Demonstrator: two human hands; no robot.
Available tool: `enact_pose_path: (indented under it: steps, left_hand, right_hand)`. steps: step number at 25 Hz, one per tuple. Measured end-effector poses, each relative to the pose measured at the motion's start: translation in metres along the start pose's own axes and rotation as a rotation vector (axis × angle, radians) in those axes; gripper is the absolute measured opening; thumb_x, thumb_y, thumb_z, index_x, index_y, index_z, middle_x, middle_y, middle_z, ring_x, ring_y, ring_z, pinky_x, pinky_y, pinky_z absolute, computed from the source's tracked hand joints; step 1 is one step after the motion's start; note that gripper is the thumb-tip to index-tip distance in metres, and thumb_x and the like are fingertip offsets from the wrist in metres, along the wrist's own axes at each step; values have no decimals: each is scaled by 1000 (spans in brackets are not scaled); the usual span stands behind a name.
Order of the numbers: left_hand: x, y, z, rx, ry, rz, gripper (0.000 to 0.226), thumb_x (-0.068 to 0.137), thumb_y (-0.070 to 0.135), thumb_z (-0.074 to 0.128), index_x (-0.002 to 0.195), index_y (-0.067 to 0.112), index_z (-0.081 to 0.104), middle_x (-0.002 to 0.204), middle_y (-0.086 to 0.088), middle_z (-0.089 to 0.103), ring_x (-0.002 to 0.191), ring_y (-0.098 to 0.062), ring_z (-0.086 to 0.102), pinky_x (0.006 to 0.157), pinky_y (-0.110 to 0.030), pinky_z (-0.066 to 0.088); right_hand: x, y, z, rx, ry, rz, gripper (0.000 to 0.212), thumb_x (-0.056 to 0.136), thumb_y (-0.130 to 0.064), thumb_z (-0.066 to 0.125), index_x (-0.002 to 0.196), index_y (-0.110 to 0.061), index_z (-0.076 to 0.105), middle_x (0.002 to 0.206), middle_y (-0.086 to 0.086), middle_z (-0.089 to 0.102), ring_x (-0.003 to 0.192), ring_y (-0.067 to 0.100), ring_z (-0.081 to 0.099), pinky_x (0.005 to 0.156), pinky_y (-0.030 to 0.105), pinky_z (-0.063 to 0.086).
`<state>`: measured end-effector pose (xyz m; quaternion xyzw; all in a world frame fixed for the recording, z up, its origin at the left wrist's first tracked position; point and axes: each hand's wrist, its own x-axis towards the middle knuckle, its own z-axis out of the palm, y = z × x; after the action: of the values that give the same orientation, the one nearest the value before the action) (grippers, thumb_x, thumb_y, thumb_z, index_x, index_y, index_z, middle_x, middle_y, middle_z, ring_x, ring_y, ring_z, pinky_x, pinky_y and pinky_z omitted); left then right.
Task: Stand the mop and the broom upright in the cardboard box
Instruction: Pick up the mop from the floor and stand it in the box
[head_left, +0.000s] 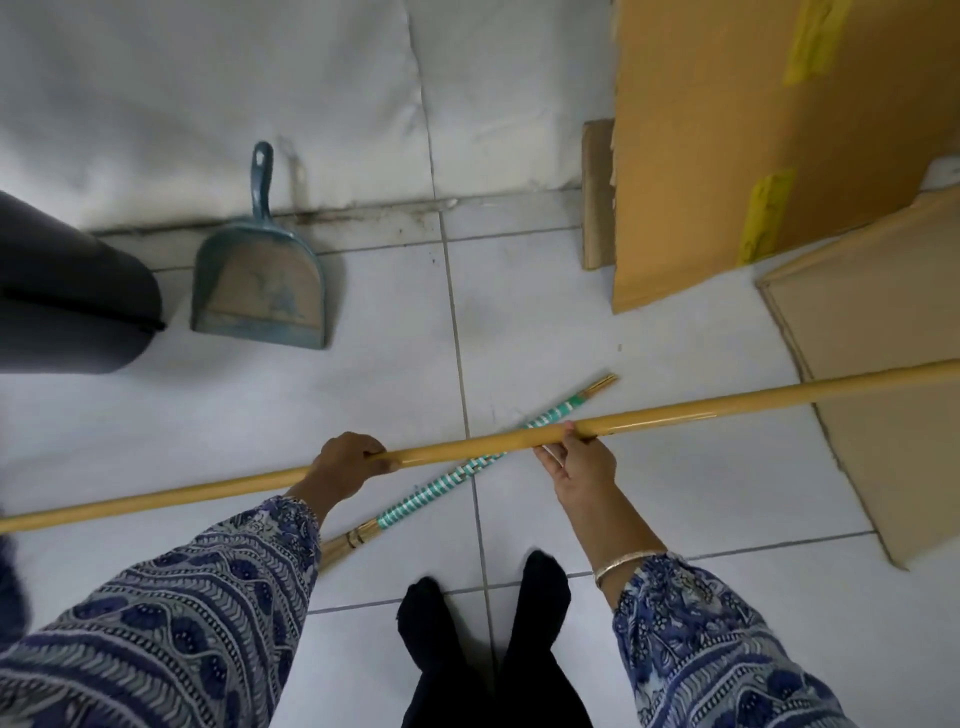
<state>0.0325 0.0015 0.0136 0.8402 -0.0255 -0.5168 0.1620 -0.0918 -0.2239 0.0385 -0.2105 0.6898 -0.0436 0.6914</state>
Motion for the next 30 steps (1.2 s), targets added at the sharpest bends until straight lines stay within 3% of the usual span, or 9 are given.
enact_pose_path:
  steps: [5,8,10,12,14,17,21,24,30]
  left_hand:
    - [-115,65,-60,27,-46,142,28,81,27,66,92,2,69,60,0,48,70,-21,46,52,-26,29]
    - [-200,120,-98,40,-16,261,32,83,28,63,98,0,68,70,-6,54,76,-23,48,54,-24,30]
    - [-261,157,-125,46,13,331,34,84,30,61,102,1,68,87,-15,61,86,-28,54,61,-26,35]
    - [-321,195,-152,24,57,426,35,84,32,61,103,3,68,94,-16,64,92,-28,57,72,-28,37]
    - [-366,223,-171,22,114,496,36,84,35,60,98,3,69,85,-10,60,83,-21,53,65,-26,37]
    - [-431,268,-199,8,211,604,32,84,39,59,73,10,64,69,-4,54,74,-19,49,53,-21,32]
    - [-491,318,-217,-108,316,753,32,84,34,60,56,22,52,53,6,47,63,-16,48,56,-24,37]
    - [-522,364,-206,-206,371,837,38,84,32,61,50,23,48,52,4,45,54,-12,44,56,-27,35]
    - [-573,478,-135,-330,404,984,30,85,29,61,57,21,54,55,2,46,59,-16,45,63,-32,40]
  right_hand:
    - [-137,-71,3,-23,-69,-175,28,95,-11,44,119,1,52,90,6,59,99,22,56,95,45,48]
    - [-237,-136,2,-56,-112,-307,28,95,-9,43,119,2,52,91,10,60,101,22,54,93,44,48]
    - [-309,-181,0,-107,-146,-422,16,95,-9,43,101,-4,57,98,12,59,91,20,58,90,42,49]
    - [-389,-226,1,-157,-184,-549,16,95,-10,43,83,-11,54,85,6,57,73,12,54,90,40,49]
    - [-446,-263,3,-179,-211,-651,18,94,-9,45,78,-12,52,76,2,51,68,9,50,89,39,49]
    - [-541,-314,7,-216,-327,-808,11,94,-9,47,86,-12,53,88,7,55,82,17,55,90,44,50]
    - [-641,-362,6,-272,-435,-1024,16,93,-9,49,77,-14,52,94,12,56,93,23,53,75,40,53]
    - [-692,-396,-15,-307,-486,-1142,8,92,-8,49,97,-8,55,109,21,58,97,26,55,81,41,49]
    - [-737,-478,-106,-403,-495,-1329,27,91,-9,51,116,1,55,121,24,62,109,29,61,82,40,50]
